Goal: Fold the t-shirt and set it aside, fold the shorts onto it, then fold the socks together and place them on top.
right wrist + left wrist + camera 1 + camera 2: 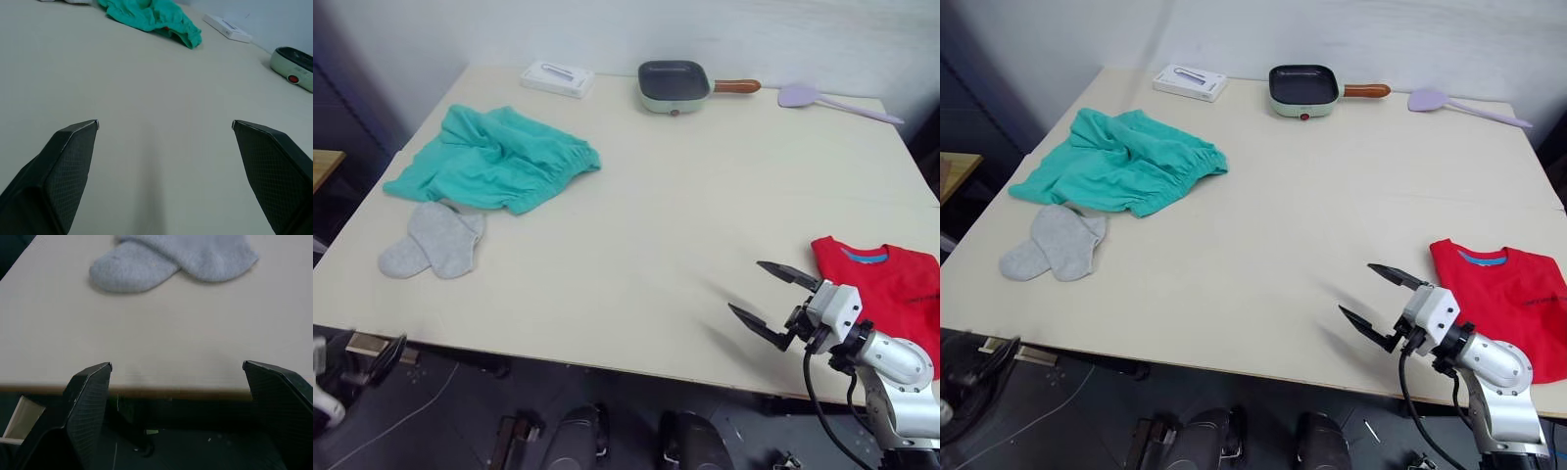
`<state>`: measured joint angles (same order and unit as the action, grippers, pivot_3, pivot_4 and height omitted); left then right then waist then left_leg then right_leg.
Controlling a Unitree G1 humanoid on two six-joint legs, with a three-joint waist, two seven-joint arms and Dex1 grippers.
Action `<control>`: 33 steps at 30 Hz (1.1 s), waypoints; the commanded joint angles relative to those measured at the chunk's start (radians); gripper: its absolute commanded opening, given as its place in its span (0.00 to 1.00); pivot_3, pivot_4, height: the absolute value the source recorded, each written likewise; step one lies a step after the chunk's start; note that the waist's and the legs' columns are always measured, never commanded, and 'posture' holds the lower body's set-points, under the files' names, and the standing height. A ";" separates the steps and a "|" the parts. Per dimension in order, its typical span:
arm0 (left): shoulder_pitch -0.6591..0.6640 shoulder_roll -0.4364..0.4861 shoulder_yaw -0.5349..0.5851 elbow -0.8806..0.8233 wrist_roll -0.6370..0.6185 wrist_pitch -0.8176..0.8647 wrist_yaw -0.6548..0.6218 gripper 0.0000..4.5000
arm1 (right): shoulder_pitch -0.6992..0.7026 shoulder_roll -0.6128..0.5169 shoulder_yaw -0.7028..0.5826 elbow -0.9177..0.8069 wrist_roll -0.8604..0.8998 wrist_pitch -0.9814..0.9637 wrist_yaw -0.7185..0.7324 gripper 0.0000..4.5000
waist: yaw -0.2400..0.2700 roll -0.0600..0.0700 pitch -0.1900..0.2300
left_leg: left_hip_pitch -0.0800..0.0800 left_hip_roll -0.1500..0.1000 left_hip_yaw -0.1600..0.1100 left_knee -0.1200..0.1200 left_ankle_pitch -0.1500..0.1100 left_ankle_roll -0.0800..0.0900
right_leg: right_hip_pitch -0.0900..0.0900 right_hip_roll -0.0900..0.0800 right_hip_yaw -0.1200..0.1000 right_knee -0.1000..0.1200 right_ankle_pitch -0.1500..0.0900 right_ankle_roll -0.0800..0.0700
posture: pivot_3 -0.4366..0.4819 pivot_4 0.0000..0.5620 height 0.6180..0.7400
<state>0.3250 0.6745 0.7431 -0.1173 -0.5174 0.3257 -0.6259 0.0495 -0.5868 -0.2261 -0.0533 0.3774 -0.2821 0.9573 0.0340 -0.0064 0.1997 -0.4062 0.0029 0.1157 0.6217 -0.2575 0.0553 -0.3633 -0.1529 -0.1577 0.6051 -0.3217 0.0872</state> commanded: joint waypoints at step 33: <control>-1.418 -0.071 -0.729 1.446 0.601 -0.455 -0.006 0.03 | 0.143 0.105 0.003 -0.226 -0.080 0.036 -0.296 1.00 | -0.035 -0.011 0.004 | 0.000 0.000 0.017 0.006 0.011 -0.002 | -0.012 0.003 0.012 0.023 -0.002 0.001 | 0.48 0.27 1.00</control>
<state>-1.0836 0.6158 0.0180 1.3308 0.0692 -0.0935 -0.6095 0.1839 -0.4845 -0.2127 -0.2364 0.2946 -0.2487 0.6770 -0.0009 -0.0175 0.2042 -0.4066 0.0027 0.1324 0.6276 -0.2469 0.0531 -0.3750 -0.1497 -0.1454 0.6284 -0.3237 0.0878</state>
